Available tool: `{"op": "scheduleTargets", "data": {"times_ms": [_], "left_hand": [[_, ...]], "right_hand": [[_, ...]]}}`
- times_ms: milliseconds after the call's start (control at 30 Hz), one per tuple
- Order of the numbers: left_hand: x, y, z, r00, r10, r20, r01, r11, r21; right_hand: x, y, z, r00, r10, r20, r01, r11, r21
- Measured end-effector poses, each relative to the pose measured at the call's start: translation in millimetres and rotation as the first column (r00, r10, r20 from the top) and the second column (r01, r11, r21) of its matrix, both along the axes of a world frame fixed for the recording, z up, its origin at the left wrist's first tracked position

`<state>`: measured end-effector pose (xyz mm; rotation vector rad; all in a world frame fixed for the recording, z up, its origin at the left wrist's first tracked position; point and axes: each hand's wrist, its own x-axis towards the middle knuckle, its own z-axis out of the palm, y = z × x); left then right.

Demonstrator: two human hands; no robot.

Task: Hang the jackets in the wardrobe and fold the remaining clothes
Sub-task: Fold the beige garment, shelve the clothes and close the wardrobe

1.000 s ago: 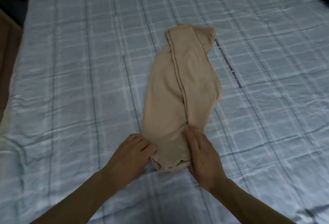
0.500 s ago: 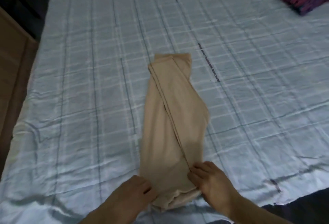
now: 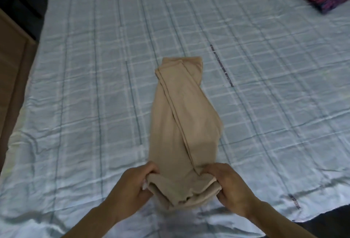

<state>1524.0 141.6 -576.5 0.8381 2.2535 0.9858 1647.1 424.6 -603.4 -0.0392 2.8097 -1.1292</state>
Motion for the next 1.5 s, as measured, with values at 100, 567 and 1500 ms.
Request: {"op": "scheduleTargets", "data": {"times_ms": [100, 567, 1500], "left_hand": [[-38, 19, 21, 0.989, 0.14, 0.047, -0.146, 0.974, 0.172], [-269, 131, 27, 0.908, 0.417, 0.05, -0.402, 0.827, 0.393], [-189, 64, -65, 0.794, -0.285, -0.537, 0.223, 0.958, -0.179]], "right_hand": [[-30, 7, 11, 0.978, -0.176, 0.112, 0.197, 0.954, -0.224], [-254, 62, 42, 0.729, -0.679, -0.088, 0.628, 0.714, -0.309], [-177, 29, -32, 0.996, 0.036, -0.084, 0.005, 0.897, 0.442]]}}
